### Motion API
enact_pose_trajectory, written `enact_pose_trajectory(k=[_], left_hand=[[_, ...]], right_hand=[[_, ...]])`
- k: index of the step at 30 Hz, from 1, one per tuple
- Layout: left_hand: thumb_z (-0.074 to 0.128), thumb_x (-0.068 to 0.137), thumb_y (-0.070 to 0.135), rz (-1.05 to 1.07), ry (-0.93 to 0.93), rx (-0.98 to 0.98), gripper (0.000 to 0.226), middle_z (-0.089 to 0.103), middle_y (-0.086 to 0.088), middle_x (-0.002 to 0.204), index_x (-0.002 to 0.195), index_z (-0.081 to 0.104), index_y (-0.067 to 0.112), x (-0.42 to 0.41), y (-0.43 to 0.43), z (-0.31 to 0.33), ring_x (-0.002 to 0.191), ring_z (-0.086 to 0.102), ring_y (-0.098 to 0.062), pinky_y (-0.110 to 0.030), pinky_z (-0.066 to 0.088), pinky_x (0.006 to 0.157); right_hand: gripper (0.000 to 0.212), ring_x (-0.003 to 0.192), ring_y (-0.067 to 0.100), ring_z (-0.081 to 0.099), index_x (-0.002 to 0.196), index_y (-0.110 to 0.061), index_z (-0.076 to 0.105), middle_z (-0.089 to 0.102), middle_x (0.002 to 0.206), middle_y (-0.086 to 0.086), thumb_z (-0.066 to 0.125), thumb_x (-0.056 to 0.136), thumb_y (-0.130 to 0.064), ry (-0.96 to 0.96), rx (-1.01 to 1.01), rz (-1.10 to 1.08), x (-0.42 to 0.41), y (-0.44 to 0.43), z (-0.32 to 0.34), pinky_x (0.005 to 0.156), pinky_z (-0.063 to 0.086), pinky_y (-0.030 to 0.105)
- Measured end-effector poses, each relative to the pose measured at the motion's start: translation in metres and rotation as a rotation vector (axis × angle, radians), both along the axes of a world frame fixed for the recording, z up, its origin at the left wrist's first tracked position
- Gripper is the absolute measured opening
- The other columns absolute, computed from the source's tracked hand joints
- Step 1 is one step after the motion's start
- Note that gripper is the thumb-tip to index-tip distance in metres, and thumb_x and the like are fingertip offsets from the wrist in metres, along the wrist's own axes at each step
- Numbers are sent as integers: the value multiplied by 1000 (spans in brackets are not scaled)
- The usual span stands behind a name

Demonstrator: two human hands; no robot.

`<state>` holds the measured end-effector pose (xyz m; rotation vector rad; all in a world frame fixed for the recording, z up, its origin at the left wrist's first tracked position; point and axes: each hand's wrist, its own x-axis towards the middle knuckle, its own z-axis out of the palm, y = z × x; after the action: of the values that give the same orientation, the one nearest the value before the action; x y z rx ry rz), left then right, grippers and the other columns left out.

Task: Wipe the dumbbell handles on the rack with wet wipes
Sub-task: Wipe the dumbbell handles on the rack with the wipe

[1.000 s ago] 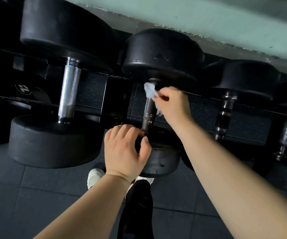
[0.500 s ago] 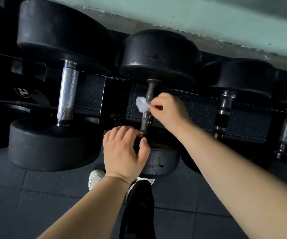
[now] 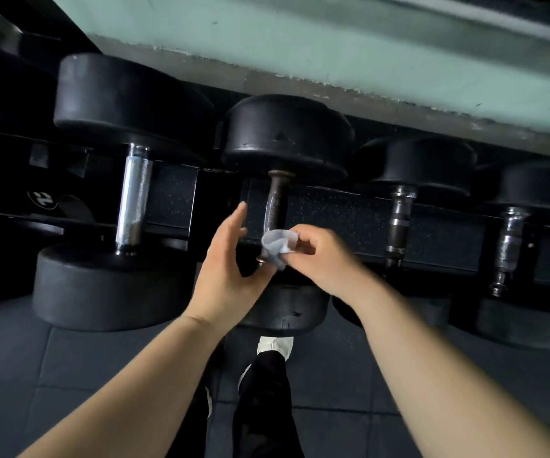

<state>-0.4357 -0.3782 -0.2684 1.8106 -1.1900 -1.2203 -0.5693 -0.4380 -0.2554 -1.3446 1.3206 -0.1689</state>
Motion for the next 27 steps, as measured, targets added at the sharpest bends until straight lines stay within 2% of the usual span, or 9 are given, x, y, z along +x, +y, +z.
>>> enact_pose_trajectory(k=[4, 6, 8, 12, 14, 16, 21, 23, 27], left_hand=[[72, 73, 9, -110, -128, -44, 32, 59, 21, 84, 104, 65, 17, 15, -13, 15, 91, 58, -10, 3, 35, 72], [70, 76, 7, -46, -134, -17, 10, 57, 19, 69, 78, 66, 16, 21, -15, 18, 75, 59, -15, -4, 38, 63], [68, 78, 7, 61, -139, -18, 27, 56, 15, 65, 65, 55, 27, 29, -16, 15, 65, 57, -13, -5, 37, 57], [58, 86, 13, 238, -255, 51, 11, 45, 10, 64, 78, 49, 14, 42, -26, 10, 70, 44, -19, -24, 26, 52], [55, 88, 15, 230, -260, 108, 7, 47, 4, 70, 88, 52, 9, 44, -35, -2, 78, 44, -18, -25, 23, 52], [54, 89, 16, 208, -244, 153, 18, 51, -4, 82, 100, 56, 1, 41, -47, -18, 82, 46, -21, -22, 22, 53], [52, 89, 18, 86, -292, 230, 24, 62, -19, 101, 104, 58, 0, 30, -78, -44, 99, 56, -33, -25, 30, 64], [51, 89, 18, 156, -142, 287, 16, 62, -16, 91, 95, 59, 5, 31, -88, -55, 91, 59, -34, -31, 42, 67], [52, 90, 11, 271, 421, 455, 17, 50, -5, 67, 73, 48, 15, 30, -95, -59, 60, 49, -19, -28, 43, 59]], right_hand=[[9, 56, -9, 47, 81, -11, 62, 55, 68, -7, 60, 82, -2, -112, 37, -93, 16, 11, 11, 56, 35, 5], [14, 58, -16, 50, 85, -16, 60, 56, 72, -15, 59, 83, -2, -135, 41, -129, 19, 14, 10, 60, 37, 0], [14, 75, -10, 55, 94, -16, 63, 61, 85, -13, 58, 85, -7, -40, -70, -246, 17, 19, 2, 73, 40, 2], [36, 99, 26, 57, 101, -4, 65, 66, 103, 10, 43, 90, -31, 343, -267, -634, 23, 43, -24, 90, 40, 35], [61, 86, 28, 57, 85, -4, 65, 66, 87, 13, 25, 76, -49, 349, -326, -765, 30, 51, -32, 78, 41, 35], [62, 73, 25, 53, 68, -8, 57, 57, 68, 6, 16, 65, -55, 338, -362, -815, 31, 51, -35, 67, 38, 31], [69, 70, 26, 53, 70, 1, 58, 57, 66, 10, 16, 65, -53, 353, -391, -803, 28, 52, -46, 65, 40, 35], [69, 68, 26, 52, 70, 2, 59, 59, 67, 13, 16, 65, -52, 366, -399, -800, 28, 52, -47, 63, 38, 33], [68, 67, 27, 52, 70, 3, 58, 59, 67, 14, 16, 66, -50, 397, -385, -767, 28, 51, -47, 61, 38, 33]])
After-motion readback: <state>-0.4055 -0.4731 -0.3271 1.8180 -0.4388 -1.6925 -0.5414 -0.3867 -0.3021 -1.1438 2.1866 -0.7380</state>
